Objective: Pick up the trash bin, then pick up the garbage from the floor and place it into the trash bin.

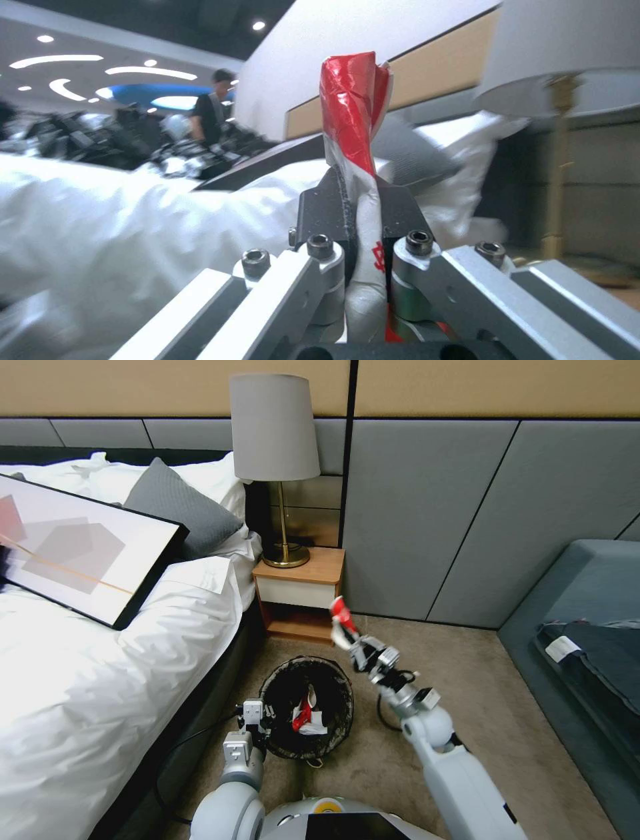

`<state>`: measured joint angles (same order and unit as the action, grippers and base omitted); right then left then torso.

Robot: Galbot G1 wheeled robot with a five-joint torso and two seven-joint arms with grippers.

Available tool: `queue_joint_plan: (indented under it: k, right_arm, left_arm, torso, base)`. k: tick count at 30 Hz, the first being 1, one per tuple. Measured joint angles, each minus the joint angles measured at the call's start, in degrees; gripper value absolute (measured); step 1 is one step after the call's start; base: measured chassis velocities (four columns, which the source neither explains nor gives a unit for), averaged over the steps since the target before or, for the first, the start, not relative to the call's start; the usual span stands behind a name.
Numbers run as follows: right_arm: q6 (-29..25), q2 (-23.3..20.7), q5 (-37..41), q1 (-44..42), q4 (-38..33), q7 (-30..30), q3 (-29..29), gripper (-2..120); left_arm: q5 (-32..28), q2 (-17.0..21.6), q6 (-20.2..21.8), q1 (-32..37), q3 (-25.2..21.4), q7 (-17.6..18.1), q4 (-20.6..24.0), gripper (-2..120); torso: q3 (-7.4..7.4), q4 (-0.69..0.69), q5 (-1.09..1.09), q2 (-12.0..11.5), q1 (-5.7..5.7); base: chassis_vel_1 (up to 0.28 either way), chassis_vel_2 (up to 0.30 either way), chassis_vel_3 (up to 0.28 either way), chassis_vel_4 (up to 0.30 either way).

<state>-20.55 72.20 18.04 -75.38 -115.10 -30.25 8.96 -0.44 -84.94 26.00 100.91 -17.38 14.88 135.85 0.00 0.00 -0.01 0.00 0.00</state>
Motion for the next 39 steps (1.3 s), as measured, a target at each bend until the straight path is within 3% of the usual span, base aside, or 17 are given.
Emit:
queue_joint_plan:
  k: [11, 25, 39]
  right_arm:
    - [-3.1, 1.3, -5.6, -3.7, 3.6, -1.3, -2.9, 2]
    - [-6.8, 2.4, -7.3, -4.2, 10.3, -2.2, -1.0, 2]
    - [-7.7, 2.5, -7.5, -5.1, 10.9, -3.6, 0.4, 2]
  left_arm:
    - [0.0, -0.3, 0.0, -0.3, -0.1, 0.0, 0.2, 0]
    - [0.0, -0.3, 0.1, -0.3, -0.1, 0.0, 0.4, 0]
    - [0.0, -0.4, 0.1, -0.4, -0.2, 0.0, 0.5, 0]
  torso:
    - [0.0, 0.0, 0.0, 0.0, 0.0]
    - [0.0, 0.0, 0.01, 0.0, 0.0]
    - [0.0, 0.0, 0.01, 0.0, 0.0]
  base:
    - [0.0, 0.0, 0.0, 0.0]
    - [0.0, 0.0, 0.0, 0.0]
    - [0.0, 0.0, 0.0, 0.0]
